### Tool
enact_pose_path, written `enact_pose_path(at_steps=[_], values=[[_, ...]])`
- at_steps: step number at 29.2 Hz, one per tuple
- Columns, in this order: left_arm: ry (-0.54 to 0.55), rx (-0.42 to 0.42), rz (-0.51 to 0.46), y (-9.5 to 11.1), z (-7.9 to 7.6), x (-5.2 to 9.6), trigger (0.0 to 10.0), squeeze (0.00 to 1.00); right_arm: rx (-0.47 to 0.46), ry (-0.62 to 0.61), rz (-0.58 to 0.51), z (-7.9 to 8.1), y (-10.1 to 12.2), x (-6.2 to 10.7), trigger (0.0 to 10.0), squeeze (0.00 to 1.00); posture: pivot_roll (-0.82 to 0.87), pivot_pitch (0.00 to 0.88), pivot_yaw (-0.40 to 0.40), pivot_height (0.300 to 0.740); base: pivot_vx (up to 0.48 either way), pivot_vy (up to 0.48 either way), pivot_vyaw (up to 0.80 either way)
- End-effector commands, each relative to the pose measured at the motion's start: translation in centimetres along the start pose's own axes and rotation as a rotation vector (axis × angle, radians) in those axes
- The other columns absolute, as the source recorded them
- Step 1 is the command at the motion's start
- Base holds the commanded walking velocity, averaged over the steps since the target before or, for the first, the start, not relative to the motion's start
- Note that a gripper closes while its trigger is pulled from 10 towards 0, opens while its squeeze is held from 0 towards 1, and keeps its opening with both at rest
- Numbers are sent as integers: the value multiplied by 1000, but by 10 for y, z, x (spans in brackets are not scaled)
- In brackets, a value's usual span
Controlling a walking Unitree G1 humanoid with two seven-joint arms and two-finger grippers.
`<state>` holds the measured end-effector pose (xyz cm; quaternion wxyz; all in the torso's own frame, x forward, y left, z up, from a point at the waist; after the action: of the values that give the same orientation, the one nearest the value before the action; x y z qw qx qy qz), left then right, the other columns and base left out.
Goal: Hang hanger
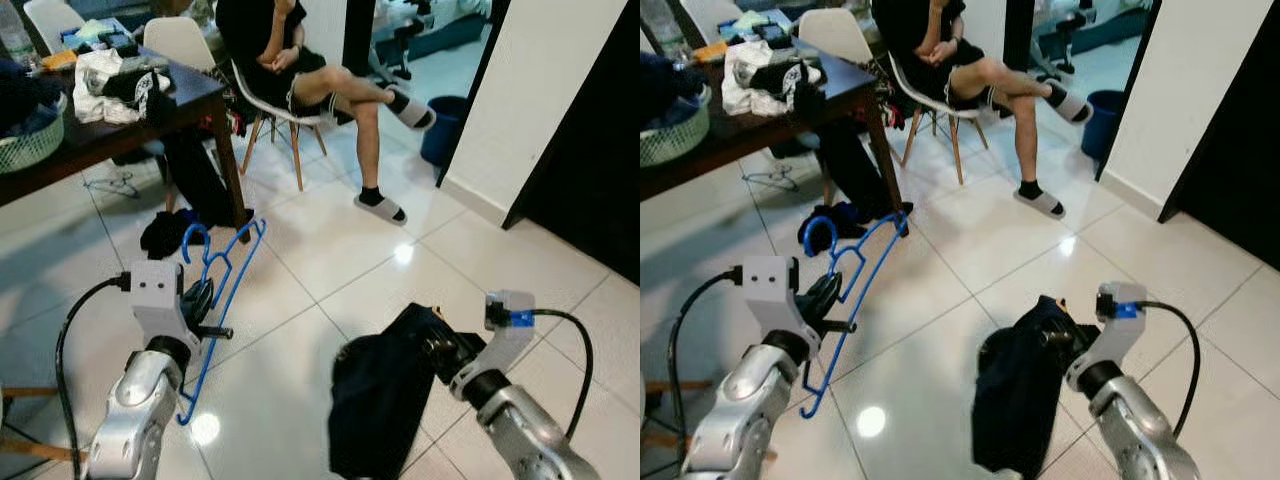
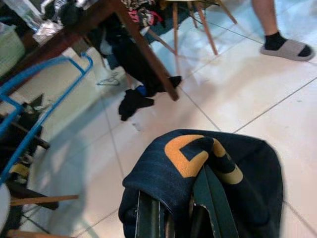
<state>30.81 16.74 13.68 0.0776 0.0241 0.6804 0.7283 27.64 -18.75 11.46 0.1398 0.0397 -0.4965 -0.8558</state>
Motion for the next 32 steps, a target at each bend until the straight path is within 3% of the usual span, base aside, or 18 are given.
enact_pose_path(at_steps=[1,16,25,32], values=[[15,-6,19,-6,5,3,10000,0,12,23,-31,5,4,0,10000,0,30,139,-3,740,368,0,0],[13,-11,20,-6,6,4,10000,0,48,49,-22,9,3,0,10000,0,32,144,0,740,465,0,0],[12,-11,21,-6,6,4,10000,0,66,71,-16,13,2,0,10000,0,33,146,1,740,480,0,772],[12,-10,21,-6,6,4,10000,0,52,67,-16,12,2,0,10000,0,33,147,0,740,480,0,0]])
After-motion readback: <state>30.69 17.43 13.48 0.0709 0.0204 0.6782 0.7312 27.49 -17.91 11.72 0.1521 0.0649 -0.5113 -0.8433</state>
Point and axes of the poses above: a point about 5 cm out from each wrist's last joint towards the gripper, its own x axis pointing back from the gripper into the wrist, its own y axis along the axis of the wrist's last joint, z = x × y, the point moved 3 cm from there along -x, pointing out of the wrist towards the gripper, and after that the axes turned 9 degrees about -x, right-handed, at the moved point
